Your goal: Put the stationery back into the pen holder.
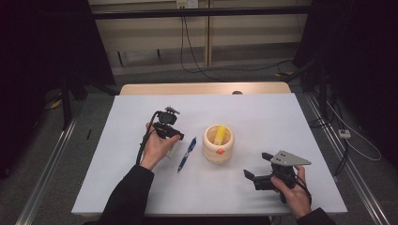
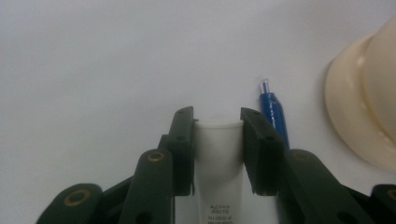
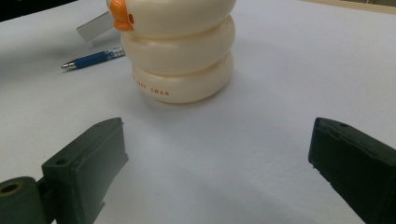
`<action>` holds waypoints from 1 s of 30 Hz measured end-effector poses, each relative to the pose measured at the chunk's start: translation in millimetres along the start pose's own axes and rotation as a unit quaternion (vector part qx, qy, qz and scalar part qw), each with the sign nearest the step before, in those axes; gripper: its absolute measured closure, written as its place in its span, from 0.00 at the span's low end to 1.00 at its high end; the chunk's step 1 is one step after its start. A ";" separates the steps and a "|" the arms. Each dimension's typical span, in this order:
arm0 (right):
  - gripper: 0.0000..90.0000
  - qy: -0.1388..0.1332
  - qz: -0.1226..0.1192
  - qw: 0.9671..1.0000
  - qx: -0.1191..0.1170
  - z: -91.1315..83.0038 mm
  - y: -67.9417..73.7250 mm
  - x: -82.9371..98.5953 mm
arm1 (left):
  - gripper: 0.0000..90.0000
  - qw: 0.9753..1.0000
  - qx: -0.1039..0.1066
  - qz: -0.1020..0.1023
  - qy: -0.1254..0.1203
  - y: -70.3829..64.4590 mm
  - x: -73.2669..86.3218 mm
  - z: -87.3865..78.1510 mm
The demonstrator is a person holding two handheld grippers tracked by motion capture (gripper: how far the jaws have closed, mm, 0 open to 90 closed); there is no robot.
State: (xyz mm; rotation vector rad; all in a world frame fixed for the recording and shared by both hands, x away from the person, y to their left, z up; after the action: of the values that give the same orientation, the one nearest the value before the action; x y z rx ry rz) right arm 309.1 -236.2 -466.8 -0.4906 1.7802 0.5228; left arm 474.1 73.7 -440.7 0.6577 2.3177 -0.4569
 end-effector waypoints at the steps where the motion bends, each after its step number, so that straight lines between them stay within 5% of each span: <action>1: 0.04 0.000 0.000 1.000 0.000 -0.1 0.2 0.0 | 0.75 1.000 0.003 0.005 -0.001 -0.1 -0.6 -1.7; 10: 0.04 0.000 0.000 1.000 -0.001 -0.1 0.3 0.0 | 0.75 0.999 0.038 -0.005 -0.015 2.5 1.8 -6.2; 20: 0.04 0.001 0.000 1.000 0.000 0.1 0.1 0.2 | 0.75 0.997 0.048 0.004 -0.055 1.3 2.8 -18.8; 30: 0.04 -0.001 -0.004 1.000 0.000 -1.0 0.8 -0.1 | 0.75 0.990 0.074 0.027 -0.115 -11.4 -2.9 -31.5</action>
State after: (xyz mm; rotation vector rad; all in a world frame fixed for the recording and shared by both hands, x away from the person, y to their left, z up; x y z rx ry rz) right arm 307.9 -236.1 -466.4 -0.4971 1.7763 0.5185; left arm 453.4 78.7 -414.7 0.6989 2.0570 -0.6497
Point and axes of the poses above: each handheld gripper's, and its own axes: z roughly forward along the jaws, x roughly out of its underside, y roughly to its left, the point moved 4 cm from there along z, roughly forward along the jaws, and after that the axes turned 14 degrees about -y, right-handed, at the moved point
